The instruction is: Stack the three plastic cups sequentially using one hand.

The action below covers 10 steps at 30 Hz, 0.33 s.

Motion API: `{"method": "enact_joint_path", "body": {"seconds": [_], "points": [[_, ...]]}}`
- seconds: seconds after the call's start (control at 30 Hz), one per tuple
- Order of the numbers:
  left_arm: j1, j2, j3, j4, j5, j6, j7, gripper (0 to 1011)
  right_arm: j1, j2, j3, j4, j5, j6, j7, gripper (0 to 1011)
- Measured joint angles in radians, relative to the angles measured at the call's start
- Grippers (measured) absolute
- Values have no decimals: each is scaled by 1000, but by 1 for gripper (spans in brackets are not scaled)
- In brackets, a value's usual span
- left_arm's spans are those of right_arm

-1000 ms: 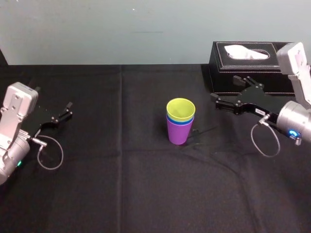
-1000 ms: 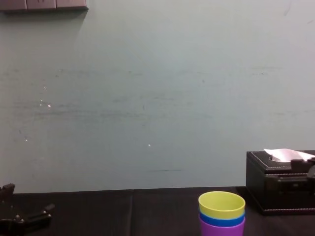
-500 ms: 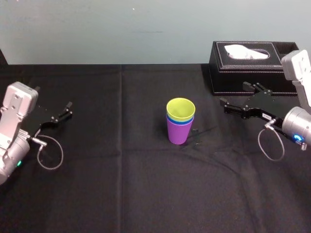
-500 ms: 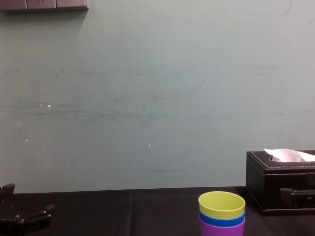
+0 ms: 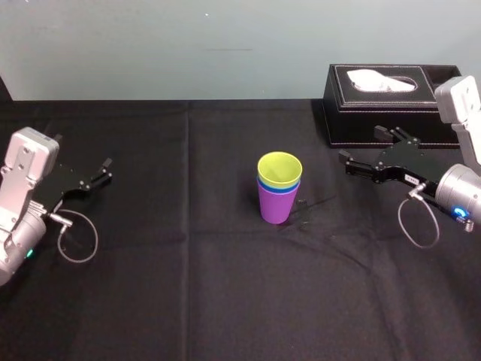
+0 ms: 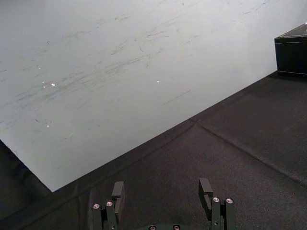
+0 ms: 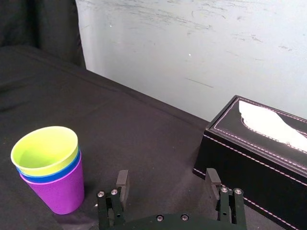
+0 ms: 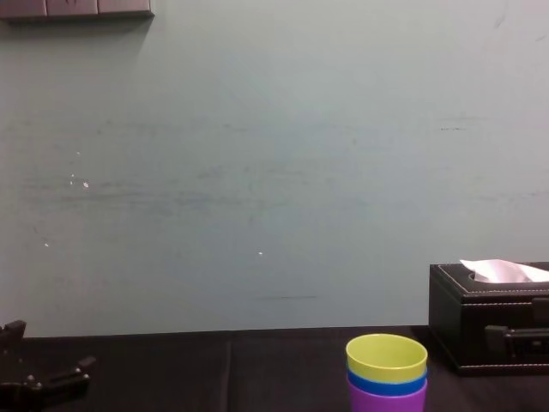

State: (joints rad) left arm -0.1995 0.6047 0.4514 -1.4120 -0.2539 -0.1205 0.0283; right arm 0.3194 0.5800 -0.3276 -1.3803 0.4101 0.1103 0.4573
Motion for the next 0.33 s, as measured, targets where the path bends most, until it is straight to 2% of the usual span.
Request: {"method": "enact_joint_path", "body": {"seconds": [0.33], "points": [[0, 0, 0, 0, 0, 0, 0, 1011, 0, 1, -1, -1, 1, 0, 1, 1003]]}}
